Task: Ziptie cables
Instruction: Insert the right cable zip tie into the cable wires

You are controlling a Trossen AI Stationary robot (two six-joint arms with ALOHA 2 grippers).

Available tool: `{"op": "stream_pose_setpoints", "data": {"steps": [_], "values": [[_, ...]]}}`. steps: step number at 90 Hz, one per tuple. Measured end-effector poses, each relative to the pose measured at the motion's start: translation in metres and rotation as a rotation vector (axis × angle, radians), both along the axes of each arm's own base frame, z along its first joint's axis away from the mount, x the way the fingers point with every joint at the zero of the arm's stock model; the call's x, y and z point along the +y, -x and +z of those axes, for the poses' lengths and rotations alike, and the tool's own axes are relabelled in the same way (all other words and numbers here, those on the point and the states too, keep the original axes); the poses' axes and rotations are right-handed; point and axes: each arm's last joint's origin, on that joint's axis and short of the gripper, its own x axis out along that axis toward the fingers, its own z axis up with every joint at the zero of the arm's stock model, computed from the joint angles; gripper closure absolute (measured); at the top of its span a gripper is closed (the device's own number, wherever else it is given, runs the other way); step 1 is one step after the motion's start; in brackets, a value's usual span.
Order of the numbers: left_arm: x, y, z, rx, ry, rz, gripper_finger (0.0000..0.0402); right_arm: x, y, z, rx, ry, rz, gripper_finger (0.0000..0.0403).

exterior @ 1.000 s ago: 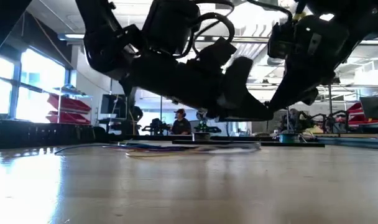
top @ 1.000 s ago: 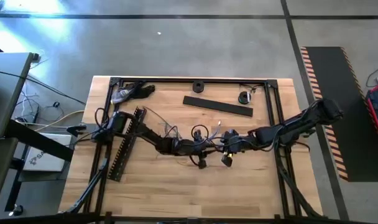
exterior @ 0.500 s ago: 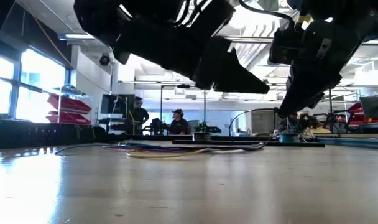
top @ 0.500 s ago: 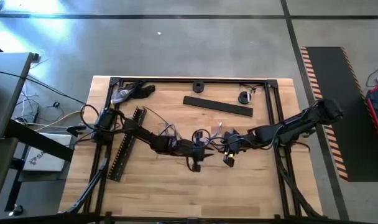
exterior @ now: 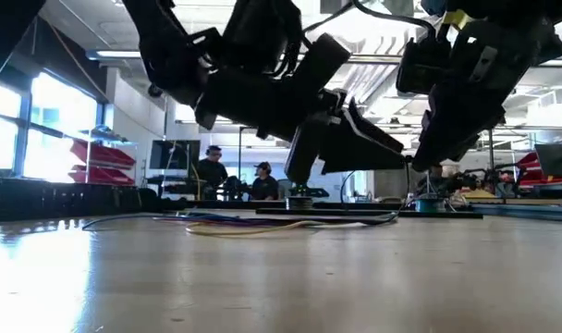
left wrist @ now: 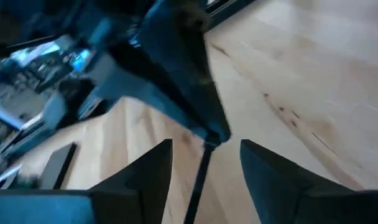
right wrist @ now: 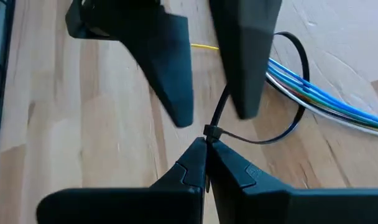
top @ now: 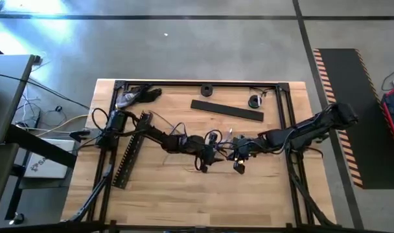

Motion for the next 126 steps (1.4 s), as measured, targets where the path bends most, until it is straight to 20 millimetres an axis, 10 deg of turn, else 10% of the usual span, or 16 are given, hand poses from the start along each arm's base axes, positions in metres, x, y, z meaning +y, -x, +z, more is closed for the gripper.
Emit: {"op": "stream_pose_setpoints", "data": {"steps": [48,96,126], "values": [[0.005,-0.014,0.003,0.064,-0.058,-0.037,0.0366,-0.002,0.000,-0.001,0.011,-0.006,0.013,0.0403],[0.007,-0.014,0.001,0.077,-0.138,-0.037,0.0267,0.000,0.000,0.000,0.011,-0.042,0.056,0.0403],[0.000,-0.013,0.001,0.075,-0.081,-0.078,0.0318,0.000,0.001,-0.001,0.015,-0.041,0.056,0.0403]]}}
